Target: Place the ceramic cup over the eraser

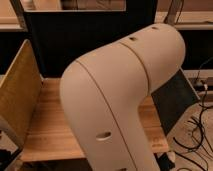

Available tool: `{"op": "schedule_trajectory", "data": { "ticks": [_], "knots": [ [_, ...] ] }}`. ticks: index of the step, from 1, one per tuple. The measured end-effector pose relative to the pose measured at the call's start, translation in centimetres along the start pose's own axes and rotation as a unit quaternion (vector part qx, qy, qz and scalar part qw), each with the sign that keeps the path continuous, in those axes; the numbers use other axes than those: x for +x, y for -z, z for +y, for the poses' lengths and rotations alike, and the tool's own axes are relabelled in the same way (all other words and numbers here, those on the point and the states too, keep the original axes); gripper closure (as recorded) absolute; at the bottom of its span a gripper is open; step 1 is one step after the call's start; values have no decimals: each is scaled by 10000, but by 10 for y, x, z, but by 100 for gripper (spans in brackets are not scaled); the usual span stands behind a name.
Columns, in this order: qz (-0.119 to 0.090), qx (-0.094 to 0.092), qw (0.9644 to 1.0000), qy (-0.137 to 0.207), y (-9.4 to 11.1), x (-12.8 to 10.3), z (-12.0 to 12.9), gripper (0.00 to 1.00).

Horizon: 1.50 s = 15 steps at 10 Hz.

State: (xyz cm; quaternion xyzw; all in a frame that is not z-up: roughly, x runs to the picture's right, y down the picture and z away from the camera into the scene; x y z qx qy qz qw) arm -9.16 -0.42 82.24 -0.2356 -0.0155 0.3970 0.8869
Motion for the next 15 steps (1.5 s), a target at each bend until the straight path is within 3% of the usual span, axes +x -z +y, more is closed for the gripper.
{"op": "schedule_trajectory", "data": {
  "ticks": [7, 15],
  "knots": [
    [-68, -327, 9976, 608, -17, -35, 46, 20],
    [-14, -409, 9962, 775, -70, -78, 37, 20]
  ]
}}
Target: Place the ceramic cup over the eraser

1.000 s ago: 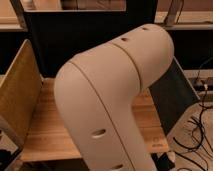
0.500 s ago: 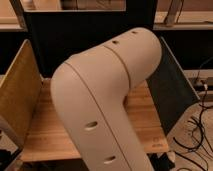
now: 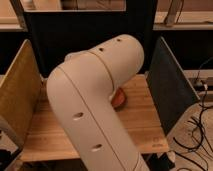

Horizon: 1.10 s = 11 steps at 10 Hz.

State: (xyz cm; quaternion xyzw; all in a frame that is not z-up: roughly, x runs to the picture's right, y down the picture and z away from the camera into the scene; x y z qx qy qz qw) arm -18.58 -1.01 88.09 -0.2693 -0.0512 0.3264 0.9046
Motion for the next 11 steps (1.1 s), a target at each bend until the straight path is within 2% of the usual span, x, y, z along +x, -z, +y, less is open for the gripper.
{"op": "schedule_trajectory", "data": {
  "ticks": [4, 6, 7, 8, 11],
  "knots": [
    [279, -194, 9993, -143, -41, 9, -11, 20],
    [436, -245, 9984, -246, -53, 15, -18, 20],
    [495, -211, 9982, -278, -54, 16, -23, 21],
    [558, -144, 9979, -296, -53, 18, -28, 27],
    [744, 84, 9969, -253, -41, 25, -37, 59]
  ]
}}
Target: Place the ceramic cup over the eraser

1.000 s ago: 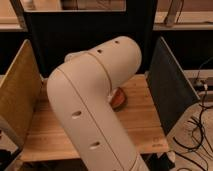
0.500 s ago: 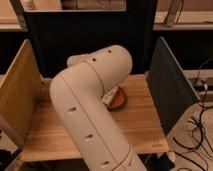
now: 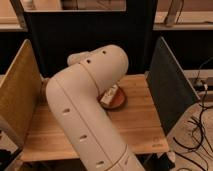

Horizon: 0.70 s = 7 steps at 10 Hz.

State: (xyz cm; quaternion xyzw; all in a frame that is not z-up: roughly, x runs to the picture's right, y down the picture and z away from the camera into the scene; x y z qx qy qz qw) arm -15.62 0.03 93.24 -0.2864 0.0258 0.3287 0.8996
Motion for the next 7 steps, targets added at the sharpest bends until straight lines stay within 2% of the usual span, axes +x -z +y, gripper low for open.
{"op": "schedule_trajectory", "data": {
  "ticks": [2, 4, 6, 7],
  "knots": [
    [18, 74, 10000, 55, 7, 2, 2, 76],
    [-63, 77, 9999, 98, 19, -1, 11, 97],
    [-248, 119, 9995, 124, 36, -9, 11, 100],
    [-464, 201, 9987, 113, 58, -16, 6, 100]
  ]
}}
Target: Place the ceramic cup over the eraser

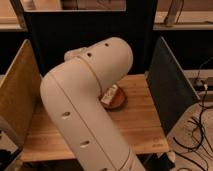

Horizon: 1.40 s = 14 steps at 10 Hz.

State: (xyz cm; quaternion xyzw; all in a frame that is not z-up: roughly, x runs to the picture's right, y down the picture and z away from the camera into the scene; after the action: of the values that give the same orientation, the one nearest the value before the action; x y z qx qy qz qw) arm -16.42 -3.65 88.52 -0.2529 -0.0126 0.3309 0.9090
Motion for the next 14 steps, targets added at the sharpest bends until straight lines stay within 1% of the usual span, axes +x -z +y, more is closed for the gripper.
{"op": "schedule_trajectory", "data": {
  "ticks": [1, 2, 3, 4, 5, 6, 7, 8, 9, 11, 12, 14],
  "knots": [
    [-165, 169, 9997, -32, 22, -2, -14, 100],
    [-290, 346, 9989, -121, 43, 2, -31, 100],
    [-370, 475, 9980, -213, 58, 8, -43, 100],
    [-471, 688, 9957, -413, 86, 28, -64, 100],
    [-511, 847, 9936, -550, 107, 49, -78, 100],
    [-530, 928, 9923, -627, 120, 65, -82, 100],
    [-542, 978, 9914, -673, 133, 81, -81, 100],
    [-526, 1037, 9912, -625, 146, 98, -74, 100],
    [-500, 1064, 9915, -562, 153, 108, -67, 100],
    [-357, 1129, 9922, -377, 166, 136, -48, 100],
    [-244, 1163, 9926, -266, 172, 151, -36, 100],
    [-47, 1230, 9923, -95, 183, 172, -16, 100]
  ]
}}
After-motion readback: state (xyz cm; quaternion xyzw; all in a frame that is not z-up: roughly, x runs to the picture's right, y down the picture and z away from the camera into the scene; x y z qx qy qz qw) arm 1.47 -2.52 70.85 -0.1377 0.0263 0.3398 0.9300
